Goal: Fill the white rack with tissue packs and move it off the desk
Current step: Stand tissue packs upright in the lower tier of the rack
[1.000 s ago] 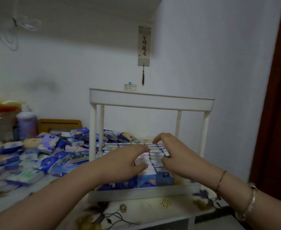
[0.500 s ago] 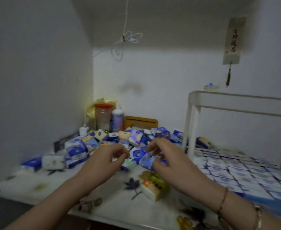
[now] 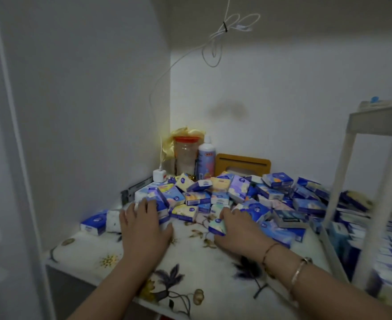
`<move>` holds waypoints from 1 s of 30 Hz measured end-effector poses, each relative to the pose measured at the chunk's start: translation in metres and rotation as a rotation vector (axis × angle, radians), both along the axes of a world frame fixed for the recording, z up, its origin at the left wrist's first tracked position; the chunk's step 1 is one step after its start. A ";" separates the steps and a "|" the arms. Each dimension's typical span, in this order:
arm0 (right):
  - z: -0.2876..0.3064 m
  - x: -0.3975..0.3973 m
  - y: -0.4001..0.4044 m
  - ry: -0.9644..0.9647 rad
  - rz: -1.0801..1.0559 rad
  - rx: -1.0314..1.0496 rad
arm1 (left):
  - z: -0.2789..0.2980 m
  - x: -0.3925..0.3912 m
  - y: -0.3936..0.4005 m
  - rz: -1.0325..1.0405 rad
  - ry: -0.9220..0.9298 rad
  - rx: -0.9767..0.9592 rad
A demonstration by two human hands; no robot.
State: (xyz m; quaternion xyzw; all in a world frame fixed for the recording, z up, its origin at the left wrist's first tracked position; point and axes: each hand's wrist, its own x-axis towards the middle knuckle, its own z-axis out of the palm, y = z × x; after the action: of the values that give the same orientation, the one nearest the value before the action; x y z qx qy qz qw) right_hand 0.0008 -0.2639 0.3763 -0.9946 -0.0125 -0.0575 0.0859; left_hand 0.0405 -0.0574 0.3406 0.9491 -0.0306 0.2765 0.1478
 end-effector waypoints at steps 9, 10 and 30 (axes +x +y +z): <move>-0.007 0.012 0.006 0.053 -0.015 0.064 | 0.003 0.002 0.000 0.049 0.047 0.157; -0.006 0.012 0.005 0.058 -0.015 0.077 | 0.004 0.004 -0.002 0.052 0.060 0.179; 0.011 -0.013 -0.001 -0.120 0.185 1.013 | 0.033 -0.042 -0.050 -0.536 0.380 -0.983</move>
State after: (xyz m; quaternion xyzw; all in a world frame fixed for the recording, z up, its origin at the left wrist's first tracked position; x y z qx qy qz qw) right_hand -0.0127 -0.2647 0.3870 -0.8180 -0.0759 -0.1055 0.5603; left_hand -0.0015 -0.1076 0.3740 0.7612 -0.1105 0.0366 0.6380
